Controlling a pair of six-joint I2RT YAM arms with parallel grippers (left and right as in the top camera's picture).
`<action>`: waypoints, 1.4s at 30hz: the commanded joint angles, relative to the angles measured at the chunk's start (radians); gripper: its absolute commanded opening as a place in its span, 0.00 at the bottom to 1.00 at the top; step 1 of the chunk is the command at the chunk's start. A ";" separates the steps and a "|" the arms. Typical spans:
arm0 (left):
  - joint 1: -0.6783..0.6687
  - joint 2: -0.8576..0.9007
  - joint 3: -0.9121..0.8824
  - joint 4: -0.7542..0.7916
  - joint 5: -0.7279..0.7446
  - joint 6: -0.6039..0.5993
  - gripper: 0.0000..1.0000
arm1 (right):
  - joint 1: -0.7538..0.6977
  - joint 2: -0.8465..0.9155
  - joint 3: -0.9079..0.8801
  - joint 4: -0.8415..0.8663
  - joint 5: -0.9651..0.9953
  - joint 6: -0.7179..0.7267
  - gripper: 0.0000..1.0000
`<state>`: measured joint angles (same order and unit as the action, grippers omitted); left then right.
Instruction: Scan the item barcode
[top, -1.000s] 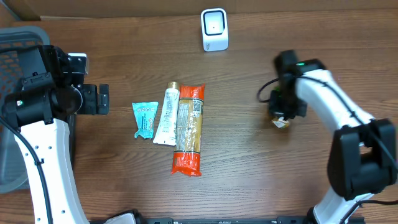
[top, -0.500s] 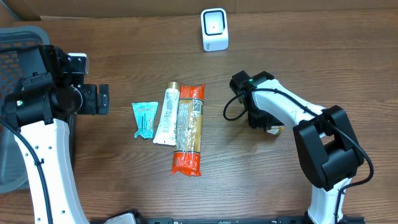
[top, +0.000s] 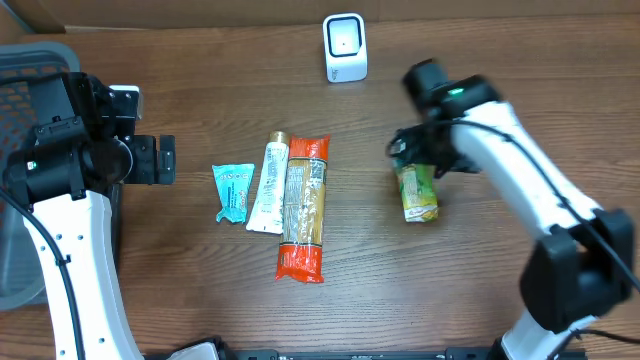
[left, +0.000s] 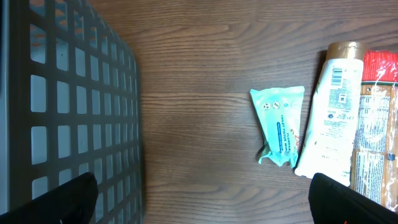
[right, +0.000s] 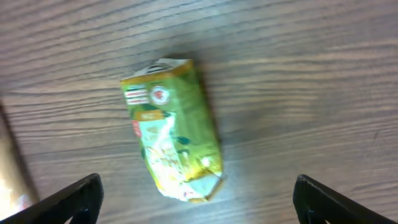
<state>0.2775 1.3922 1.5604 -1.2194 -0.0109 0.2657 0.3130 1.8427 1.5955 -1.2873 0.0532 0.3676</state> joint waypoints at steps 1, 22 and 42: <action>0.004 -0.006 0.005 0.000 0.008 0.015 1.00 | -0.079 -0.002 -0.019 0.000 -0.186 -0.117 0.98; 0.003 -0.006 0.005 0.000 0.008 0.015 1.00 | 0.105 0.000 -0.373 0.314 0.053 -0.136 0.97; 0.003 -0.006 0.005 0.000 0.008 0.015 1.00 | 0.102 -0.001 -0.452 0.365 0.000 -0.129 0.04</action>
<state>0.2775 1.3922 1.5604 -1.2194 -0.0109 0.2657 0.4118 1.8290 1.1545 -0.9092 0.1139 0.2359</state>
